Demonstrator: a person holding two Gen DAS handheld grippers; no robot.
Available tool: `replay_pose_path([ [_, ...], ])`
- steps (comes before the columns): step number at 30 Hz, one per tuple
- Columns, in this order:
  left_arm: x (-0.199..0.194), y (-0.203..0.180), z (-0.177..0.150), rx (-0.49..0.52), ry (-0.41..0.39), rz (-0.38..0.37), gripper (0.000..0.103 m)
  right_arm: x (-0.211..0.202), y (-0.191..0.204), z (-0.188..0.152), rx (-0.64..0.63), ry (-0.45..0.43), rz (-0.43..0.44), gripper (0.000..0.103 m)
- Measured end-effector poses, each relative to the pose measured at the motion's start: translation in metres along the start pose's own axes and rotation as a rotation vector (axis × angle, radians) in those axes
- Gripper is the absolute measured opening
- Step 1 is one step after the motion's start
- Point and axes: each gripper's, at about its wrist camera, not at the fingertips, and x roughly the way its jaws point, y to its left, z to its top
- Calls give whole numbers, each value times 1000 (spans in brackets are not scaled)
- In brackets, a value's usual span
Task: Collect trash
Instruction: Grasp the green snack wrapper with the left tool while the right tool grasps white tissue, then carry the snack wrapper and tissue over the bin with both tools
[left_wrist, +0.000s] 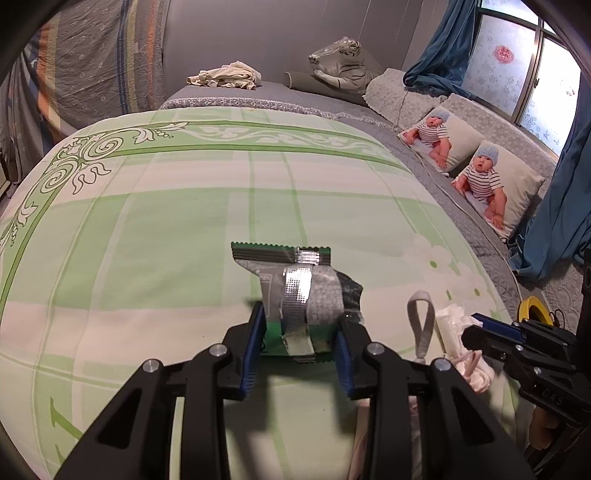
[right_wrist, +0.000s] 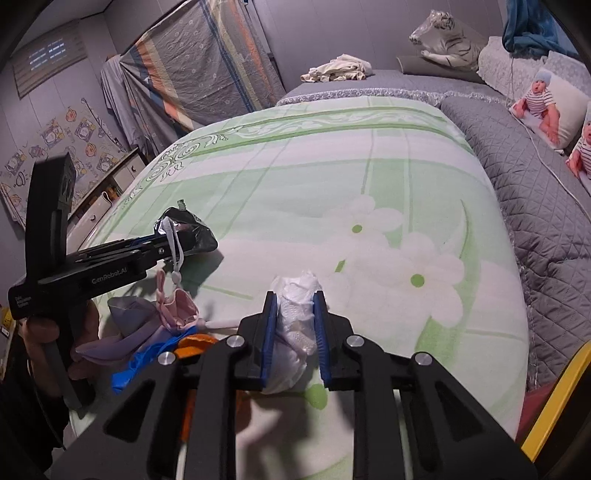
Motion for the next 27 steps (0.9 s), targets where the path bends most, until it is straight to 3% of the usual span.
replay_pose_path([
  [14, -51, -12, 2, 19, -109, 4, 31, -18, 6, 0, -46, -45, -35, 13],
  [27, -127, -53, -23, 96, -237, -47, 31, -75, 0, -8, -26, -129, -30, 13],
])
